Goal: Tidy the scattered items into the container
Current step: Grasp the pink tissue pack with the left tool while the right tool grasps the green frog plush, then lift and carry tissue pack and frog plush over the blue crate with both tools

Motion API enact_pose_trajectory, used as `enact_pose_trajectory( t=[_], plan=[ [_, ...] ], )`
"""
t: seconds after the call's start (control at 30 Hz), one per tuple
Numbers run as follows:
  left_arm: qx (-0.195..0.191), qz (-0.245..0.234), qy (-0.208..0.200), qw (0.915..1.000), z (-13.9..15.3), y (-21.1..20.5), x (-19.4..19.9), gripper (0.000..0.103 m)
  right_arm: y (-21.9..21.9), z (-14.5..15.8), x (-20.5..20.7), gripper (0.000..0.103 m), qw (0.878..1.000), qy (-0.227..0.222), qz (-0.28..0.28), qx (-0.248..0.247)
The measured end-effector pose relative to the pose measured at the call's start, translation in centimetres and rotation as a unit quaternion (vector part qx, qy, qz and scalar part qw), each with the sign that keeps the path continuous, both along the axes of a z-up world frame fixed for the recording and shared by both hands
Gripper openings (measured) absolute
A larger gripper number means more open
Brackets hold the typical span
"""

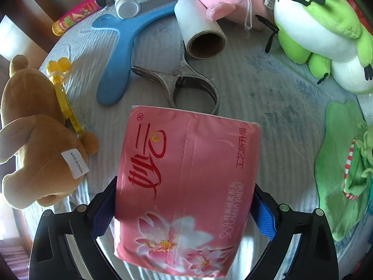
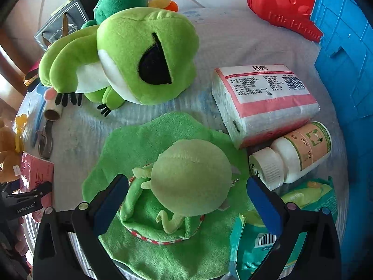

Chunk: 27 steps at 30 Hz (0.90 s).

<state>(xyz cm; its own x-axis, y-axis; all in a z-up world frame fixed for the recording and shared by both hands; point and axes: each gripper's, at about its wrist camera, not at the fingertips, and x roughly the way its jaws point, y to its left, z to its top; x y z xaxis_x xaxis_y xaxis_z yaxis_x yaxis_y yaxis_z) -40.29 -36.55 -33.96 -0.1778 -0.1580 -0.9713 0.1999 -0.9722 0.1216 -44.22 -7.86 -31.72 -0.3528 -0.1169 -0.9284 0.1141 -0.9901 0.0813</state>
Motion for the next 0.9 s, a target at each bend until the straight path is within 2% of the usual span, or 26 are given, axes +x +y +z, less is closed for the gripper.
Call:
enact_pose_trajectory(
  t=[0.3,0.37,0.43,0.47,0.67,0.9],
  plan=[
    [0.015,0.01,0.022,0.9996,0.3,-0.5,0.5,0.097,0.0,-1.0,-0.9,0.103,1.0,-0.009,-0.005,-0.001],
    [0.014,0.012,0.021,0.9996,0.3,-0.5,0.5,0.097,0.0,-1.3,-1.0,0.096,1.0,-0.009,-0.006,-0.002],
    [0.016,0.014,0.023,0.9995,0.4,-0.6,0.5,0.096,0.2,-1.6,-1.1,0.074,1.0,-0.011,-0.008,0.0],
    [0.017,0.015,0.025,0.9994,0.5,-0.6,0.6,0.096,0.3,-1.8,-1.1,0.072,1.0,-0.011,-0.008,0.003],
    [0.003,0.012,0.056,0.9984,2.7,-0.3,1.0,0.095,0.5,-0.7,-0.6,0.07,1.0,0.002,0.003,-0.012],
    [0.004,0.002,0.104,0.9946,6.9,1.4,2.8,0.095,0.0,2.9,1.2,0.07,0.999,0.04,0.022,-0.027]
  ],
)
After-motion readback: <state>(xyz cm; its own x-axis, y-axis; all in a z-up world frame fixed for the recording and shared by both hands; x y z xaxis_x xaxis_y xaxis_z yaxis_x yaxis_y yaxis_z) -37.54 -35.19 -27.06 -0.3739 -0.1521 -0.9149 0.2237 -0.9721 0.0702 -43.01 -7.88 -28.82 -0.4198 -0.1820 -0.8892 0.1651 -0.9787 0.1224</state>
